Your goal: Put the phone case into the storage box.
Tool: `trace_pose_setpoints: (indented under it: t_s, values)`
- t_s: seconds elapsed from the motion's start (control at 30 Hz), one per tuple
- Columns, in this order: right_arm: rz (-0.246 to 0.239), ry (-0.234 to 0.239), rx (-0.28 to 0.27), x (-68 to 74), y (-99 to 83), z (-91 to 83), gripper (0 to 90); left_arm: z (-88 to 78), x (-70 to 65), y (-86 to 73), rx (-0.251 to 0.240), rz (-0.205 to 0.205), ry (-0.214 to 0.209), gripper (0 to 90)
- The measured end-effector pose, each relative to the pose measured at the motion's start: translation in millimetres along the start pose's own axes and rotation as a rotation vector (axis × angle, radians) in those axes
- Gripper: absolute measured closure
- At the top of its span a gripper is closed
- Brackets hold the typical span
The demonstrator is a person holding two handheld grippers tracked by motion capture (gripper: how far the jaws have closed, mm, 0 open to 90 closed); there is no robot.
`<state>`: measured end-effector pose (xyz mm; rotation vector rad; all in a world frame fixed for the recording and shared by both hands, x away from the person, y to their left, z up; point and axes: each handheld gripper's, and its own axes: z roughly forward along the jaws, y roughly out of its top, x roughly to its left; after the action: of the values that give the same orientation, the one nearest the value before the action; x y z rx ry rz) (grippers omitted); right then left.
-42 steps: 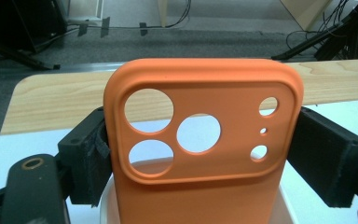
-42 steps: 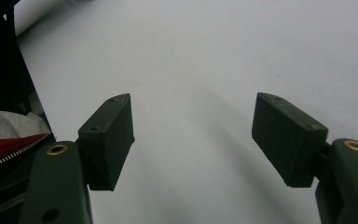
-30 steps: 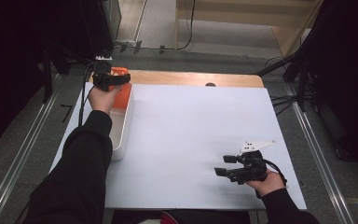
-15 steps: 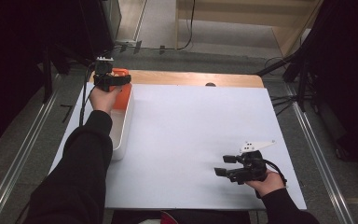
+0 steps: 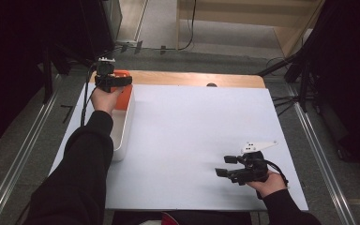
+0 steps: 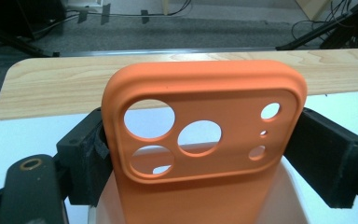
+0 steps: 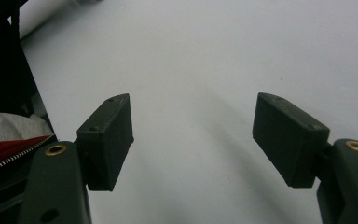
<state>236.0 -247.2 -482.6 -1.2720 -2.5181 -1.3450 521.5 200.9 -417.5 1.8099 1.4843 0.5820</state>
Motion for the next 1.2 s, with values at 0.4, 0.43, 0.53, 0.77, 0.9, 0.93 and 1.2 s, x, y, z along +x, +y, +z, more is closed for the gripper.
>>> trace_pose_setpoints:
  t_s: [0.4,0.43,0.53,0.77,0.9,0.93,1.2]
  values:
    - [-0.003,0.006,0.002,0.1,0.0,0.4,27.5,1.9,1.7,1.9,0.036,-0.023,0.017,8.4]
    - [-0.003,0.005,0.004,0.2,-0.1,0.6,27.5,2.1,0.9,2.1,0.040,-0.014,0.024,8.4]
    - [-0.003,0.004,0.005,-0.2,-0.3,0.5,27.5,2.1,-1.1,2.6,0.044,-0.003,0.034,8.4]
    - [-0.002,0.004,0.005,-0.4,-0.5,0.7,27.4,-2.4,-1.1,5.0,0.037,-0.003,0.009,8.3]
    - [-0.003,0.003,0.006,-1.1,-0.6,0.4,27.4,-5.7,-2.3,6.6,0.028,0.000,0.006,8.3]
    - [-0.004,0.002,0.006,-1.3,-0.6,0.2,27.5,-6.3,-2.4,6.8,0.030,0.003,0.001,8.3]
    - [-0.005,0.001,0.006,-1.4,-0.7,0.4,27.5,-13.3,-0.8,9.1,0.021,-0.005,0.001,8.5]
